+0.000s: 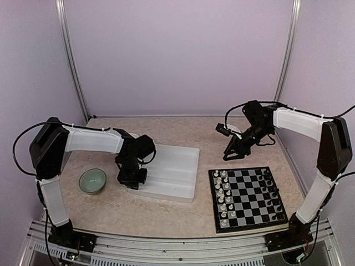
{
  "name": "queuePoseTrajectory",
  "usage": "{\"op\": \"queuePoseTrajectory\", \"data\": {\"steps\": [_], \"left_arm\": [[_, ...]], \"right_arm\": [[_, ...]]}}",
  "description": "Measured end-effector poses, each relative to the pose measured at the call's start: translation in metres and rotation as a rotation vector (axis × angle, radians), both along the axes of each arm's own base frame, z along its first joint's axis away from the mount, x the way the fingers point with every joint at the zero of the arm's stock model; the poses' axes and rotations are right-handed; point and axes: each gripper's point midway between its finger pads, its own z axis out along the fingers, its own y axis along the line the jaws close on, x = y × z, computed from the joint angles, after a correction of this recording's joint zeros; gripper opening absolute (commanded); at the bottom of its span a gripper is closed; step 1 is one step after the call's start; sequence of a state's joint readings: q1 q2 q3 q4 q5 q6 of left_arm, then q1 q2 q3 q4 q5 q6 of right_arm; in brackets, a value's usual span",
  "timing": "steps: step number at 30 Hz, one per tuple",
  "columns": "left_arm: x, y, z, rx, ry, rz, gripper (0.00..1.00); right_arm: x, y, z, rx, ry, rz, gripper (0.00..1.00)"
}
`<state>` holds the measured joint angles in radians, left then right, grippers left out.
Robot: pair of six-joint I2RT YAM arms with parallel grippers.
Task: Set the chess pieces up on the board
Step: Pick up the pawn from the storage box, then pass from the left arm to the right
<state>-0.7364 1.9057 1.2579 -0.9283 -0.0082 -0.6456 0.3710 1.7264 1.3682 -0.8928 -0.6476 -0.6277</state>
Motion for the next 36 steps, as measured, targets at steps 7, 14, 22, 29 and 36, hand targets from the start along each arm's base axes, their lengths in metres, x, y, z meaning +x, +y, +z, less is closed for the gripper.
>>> {"op": "queuePoseTrajectory", "data": {"steps": [7, 14, 22, 29, 36], "left_arm": [[0.0, -0.005, 0.002, -0.028, 0.009, -0.016, 0.0], [0.026, -0.02, 0.034, -0.123, -0.061, 0.006, 0.0], [0.047, -0.034, 0.069, -0.27, -0.137, 0.042, 0.0], [0.048, -0.055, 0.07, -0.402, -0.15, 0.065, 0.0], [0.043, -0.071, 0.058, -0.477, -0.232, 0.001, 0.0]], "right_arm": [[0.0, 0.001, 0.002, 0.0, -0.004, 0.003, 0.41], [0.006, 0.019, 0.027, 0.028, -0.074, 0.039, 0.41], [-0.005, 0.054, 0.039, 0.062, -0.101, 0.129, 0.41], [0.0, 0.076, 0.048, 0.112, -0.103, 0.159, 0.41], [-0.021, 0.103, 0.047, 0.124, -0.117, 0.228, 0.42]]}}
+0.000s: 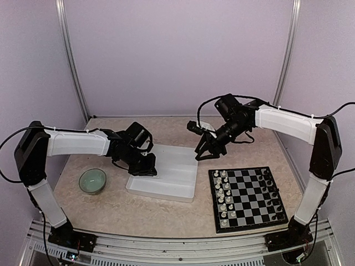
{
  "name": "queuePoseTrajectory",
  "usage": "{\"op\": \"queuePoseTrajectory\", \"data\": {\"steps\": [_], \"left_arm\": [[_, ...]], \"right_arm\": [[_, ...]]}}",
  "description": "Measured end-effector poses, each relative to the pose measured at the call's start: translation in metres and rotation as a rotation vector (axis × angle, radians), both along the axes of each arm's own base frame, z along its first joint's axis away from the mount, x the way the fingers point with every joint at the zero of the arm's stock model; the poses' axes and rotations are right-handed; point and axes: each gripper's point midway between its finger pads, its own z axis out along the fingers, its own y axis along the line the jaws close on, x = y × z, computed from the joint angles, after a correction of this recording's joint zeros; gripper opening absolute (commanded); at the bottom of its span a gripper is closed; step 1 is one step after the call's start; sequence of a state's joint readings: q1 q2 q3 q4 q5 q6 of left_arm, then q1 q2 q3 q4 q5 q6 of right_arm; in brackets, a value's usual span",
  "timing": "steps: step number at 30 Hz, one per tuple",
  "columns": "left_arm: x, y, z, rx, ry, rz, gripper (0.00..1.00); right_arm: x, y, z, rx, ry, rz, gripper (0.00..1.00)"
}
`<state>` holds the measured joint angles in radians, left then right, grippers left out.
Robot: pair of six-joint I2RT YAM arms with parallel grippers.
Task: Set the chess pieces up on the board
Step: Pass from the left arm to the right
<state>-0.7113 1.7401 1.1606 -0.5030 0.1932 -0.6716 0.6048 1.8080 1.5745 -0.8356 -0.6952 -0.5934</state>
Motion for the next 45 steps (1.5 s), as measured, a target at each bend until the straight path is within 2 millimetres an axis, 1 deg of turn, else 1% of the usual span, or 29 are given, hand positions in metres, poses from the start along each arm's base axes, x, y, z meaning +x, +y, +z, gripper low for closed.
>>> {"op": "queuePoseTrajectory", "data": {"steps": [1, 3, 5, 7, 9, 10, 13, 16, 18, 21, 23, 27, 31, 33, 37, 43, 45], "left_arm": [[-0.003, -0.003, -0.002, -0.004, -0.01, -0.012, 0.0], [-0.005, -0.005, -0.007, -0.013, -0.032, -0.026, 0.0], [-0.004, -0.005, -0.009, -0.025, -0.053, -0.032, 0.0], [0.002, -0.004, -0.006, -0.045, -0.082, -0.021, 0.0], [0.012, -0.005, 0.003, -0.085, -0.118, 0.003, 0.0], [0.015, -0.006, 0.008, -0.107, -0.13, 0.016, 0.0], [0.023, -0.011, 0.028, -0.201, -0.167, 0.05, 0.01], [0.026, -0.023, 0.043, -0.294, -0.179, 0.064, 0.01], [0.027, -0.03, 0.049, -0.348, -0.179, 0.07, 0.01], [0.026, -0.036, 0.053, -0.4, -0.17, 0.081, 0.01], [0.024, -0.041, 0.057, -0.433, -0.164, 0.081, 0.01], [0.021, -0.053, 0.067, -0.495, -0.158, 0.067, 0.01], [0.016, -0.062, 0.067, -0.521, -0.142, 0.047, 0.02], [0.015, -0.064, 0.064, -0.525, -0.128, 0.043, 0.01], [0.012, -0.068, 0.059, -0.53, -0.109, 0.034, 0.02], [0.011, -0.071, 0.061, -0.55, -0.103, 0.03, 0.02], [0.012, -0.072, 0.063, -0.558, -0.102, 0.036, 0.01]], "right_arm": [[-0.007, 0.005, -0.005, 0.002, 0.0, 0.013, 0.42], [-0.021, 0.008, -0.022, -0.01, 0.021, 0.025, 0.42], [-0.034, 0.009, -0.042, -0.028, 0.04, 0.027, 0.42], [-0.04, 0.01, -0.06, -0.04, 0.056, 0.007, 0.42], [-0.041, 0.011, -0.07, -0.03, 0.064, -0.027, 0.42], [-0.041, 0.012, -0.072, -0.017, 0.065, -0.042, 0.42], [-0.036, 0.021, -0.065, 0.02, 0.029, -0.064, 0.41], [-0.036, 0.039, -0.053, 0.064, -0.024, -0.056, 0.41], [-0.038, 0.048, -0.046, 0.082, -0.04, -0.053, 0.41], [-0.034, 0.061, -0.033, 0.117, -0.067, -0.054, 0.41], [-0.029, 0.068, -0.026, 0.135, -0.087, -0.06, 0.42], [-0.016, 0.077, -0.019, 0.149, -0.099, -0.086, 0.41], [-0.006, 0.086, -0.021, 0.149, -0.094, -0.105, 0.39], [-0.005, 0.087, -0.026, 0.14, -0.086, -0.113, 0.34], [-0.005, 0.087, -0.03, 0.134, -0.072, -0.121, 0.31], [-0.005, 0.088, -0.03, 0.131, -0.067, -0.129, 0.3], [-0.005, 0.088, -0.031, 0.129, -0.066, -0.135, 0.32]]}}
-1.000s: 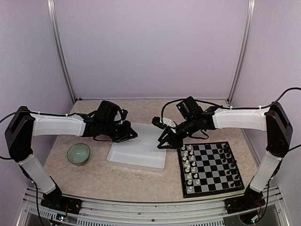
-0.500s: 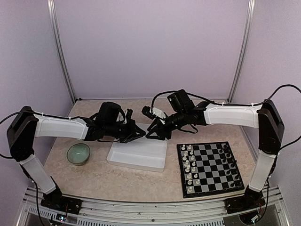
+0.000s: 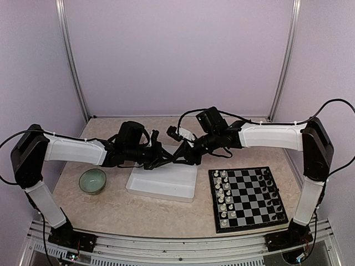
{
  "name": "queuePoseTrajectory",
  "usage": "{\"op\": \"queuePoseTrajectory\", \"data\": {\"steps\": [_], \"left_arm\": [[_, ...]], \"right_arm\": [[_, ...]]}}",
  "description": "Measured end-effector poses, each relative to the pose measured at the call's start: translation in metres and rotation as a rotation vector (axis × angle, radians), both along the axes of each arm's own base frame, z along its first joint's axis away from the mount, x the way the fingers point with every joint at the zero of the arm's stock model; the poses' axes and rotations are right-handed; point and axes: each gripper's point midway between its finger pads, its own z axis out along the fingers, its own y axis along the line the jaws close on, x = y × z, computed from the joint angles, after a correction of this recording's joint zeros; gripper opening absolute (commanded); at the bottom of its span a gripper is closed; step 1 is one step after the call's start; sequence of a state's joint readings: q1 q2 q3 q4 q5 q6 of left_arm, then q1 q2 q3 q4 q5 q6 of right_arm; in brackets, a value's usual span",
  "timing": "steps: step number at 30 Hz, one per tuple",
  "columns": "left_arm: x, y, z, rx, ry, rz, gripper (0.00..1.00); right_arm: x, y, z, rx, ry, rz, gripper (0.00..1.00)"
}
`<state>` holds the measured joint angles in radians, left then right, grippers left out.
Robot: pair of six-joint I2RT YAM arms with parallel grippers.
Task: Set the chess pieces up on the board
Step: Pass from the left arm to the right
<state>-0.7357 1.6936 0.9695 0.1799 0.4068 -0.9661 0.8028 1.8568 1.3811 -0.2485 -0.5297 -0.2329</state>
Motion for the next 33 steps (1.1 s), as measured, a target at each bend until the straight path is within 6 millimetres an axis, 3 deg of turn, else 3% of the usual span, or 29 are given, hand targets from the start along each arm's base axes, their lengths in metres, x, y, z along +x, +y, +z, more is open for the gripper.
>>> {"op": "queuePoseTrajectory", "data": {"steps": [5, 12, 19, 33], "left_arm": [[0.0023, -0.0012, 0.0041, -0.022, 0.003, 0.012, 0.02], [0.0027, -0.0012, 0.0044, -0.031, 0.009, 0.019, 0.01], [0.0034, -0.001, 0.0048, -0.036, 0.011, 0.023, 0.01], [0.0041, 0.0011, 0.0028, -0.056, 0.015, 0.038, 0.01]], "right_arm": [[0.0018, -0.0006, -0.0006, -0.003, 0.011, -0.021, 0.32], [0.0028, -0.0009, -0.0009, -0.003, 0.026, -0.037, 0.22], [0.0048, -0.0012, -0.0011, -0.005, 0.029, -0.053, 0.32], [0.0092, -0.0023, -0.002, -0.01, 0.04, -0.093, 0.27]]}}
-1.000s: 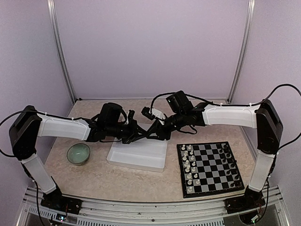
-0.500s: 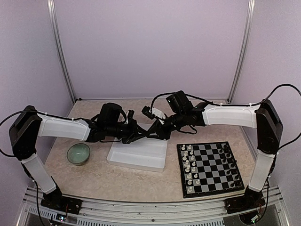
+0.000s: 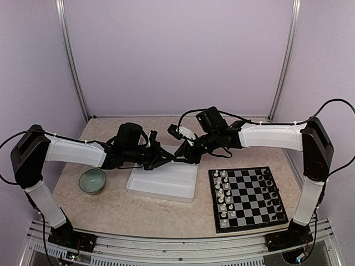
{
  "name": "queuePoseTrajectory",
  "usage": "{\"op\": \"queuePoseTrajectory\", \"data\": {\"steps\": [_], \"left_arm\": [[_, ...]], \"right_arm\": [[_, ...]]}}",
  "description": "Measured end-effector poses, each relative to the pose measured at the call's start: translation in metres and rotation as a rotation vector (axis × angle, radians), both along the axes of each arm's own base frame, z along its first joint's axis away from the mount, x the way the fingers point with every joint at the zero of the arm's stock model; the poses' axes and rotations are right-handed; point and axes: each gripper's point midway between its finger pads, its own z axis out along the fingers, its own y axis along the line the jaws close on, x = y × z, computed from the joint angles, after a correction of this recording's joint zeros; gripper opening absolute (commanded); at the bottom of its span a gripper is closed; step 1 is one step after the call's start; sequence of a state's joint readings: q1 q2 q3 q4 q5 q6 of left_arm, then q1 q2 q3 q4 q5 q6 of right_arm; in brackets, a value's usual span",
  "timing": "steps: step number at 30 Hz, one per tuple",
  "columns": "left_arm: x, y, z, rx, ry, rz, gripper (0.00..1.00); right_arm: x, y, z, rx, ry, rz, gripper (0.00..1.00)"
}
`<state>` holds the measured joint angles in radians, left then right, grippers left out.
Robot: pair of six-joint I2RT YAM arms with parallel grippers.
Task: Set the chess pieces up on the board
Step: Pass from the left arm to the right
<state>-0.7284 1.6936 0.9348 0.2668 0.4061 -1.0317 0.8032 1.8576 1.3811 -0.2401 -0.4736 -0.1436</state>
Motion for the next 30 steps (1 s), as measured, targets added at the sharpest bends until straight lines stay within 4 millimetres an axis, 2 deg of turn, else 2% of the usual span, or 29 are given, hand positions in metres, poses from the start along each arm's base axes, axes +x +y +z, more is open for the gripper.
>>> {"op": "queuePoseTrajectory", "data": {"steps": [12, 16, 21, 25, 30], "left_arm": [[0.001, 0.006, -0.007, 0.001, 0.017, 0.019, 0.0], [0.0, 0.007, -0.009, 0.003, 0.02, 0.02, 0.0], [0.0, 0.006, -0.007, -0.004, 0.016, 0.021, 0.0], [0.001, 0.006, -0.004, -0.01, 0.01, 0.021, 0.0], [0.001, 0.006, -0.003, -0.014, 0.007, 0.021, 0.0]], "right_arm": [[0.0, 0.001, -0.006, -0.003, 0.035, -0.013, 0.27], [-0.003, 0.002, -0.007, 0.002, 0.048, -0.005, 0.22], [-0.005, 0.004, -0.015, -0.003, 0.074, 0.007, 0.23], [-0.006, 0.005, -0.021, -0.007, 0.09, 0.012, 0.19], [-0.006, 0.005, -0.02, -0.004, 0.097, 0.011, 0.19]]}}
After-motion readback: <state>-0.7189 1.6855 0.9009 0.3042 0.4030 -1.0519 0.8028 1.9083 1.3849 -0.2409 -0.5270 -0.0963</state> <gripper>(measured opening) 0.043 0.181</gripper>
